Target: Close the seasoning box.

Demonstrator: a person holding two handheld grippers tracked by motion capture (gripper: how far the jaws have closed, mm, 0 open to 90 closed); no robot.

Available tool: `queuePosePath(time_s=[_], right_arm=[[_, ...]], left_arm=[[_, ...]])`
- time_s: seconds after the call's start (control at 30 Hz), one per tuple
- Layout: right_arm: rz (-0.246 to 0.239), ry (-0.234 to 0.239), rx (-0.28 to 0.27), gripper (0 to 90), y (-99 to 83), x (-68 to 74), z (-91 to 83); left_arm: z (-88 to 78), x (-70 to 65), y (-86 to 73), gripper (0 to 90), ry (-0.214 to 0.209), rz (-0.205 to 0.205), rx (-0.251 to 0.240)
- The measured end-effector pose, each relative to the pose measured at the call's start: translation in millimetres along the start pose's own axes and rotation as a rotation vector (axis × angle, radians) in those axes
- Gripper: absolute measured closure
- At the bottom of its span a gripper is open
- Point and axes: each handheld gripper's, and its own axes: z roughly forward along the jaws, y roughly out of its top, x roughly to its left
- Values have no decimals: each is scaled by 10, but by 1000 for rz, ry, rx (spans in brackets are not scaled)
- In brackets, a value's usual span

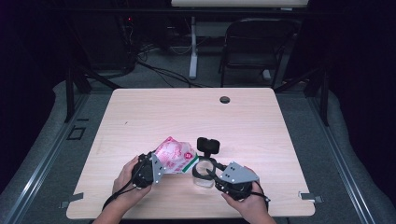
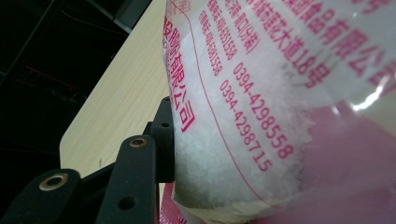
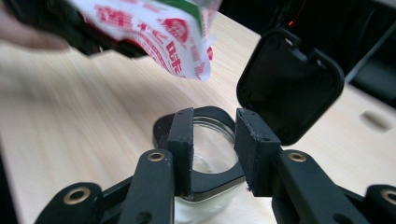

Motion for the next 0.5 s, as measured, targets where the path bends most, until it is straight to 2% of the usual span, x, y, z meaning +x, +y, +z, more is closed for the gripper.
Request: queuePosePath(time_s=[0.07,0.13,0.2,0.37,0.5], right_arm=[[-88,-27,16,680,24,72,22],[-150,-42,22,677,43,122,42],[-186,-56,24,669,65,150,54],[-232,-86,-5,658,148,165,33],[-243,-90,-15,660,205,150,17]], left_arm=[[2,-11,11,605,16,16,7],[2,-19,23,606,29,25,11],[2,-16,38,606,38,28,13],[-3,-26,66,606,54,41,8],[-4,-53,72,606,60,56,7]])
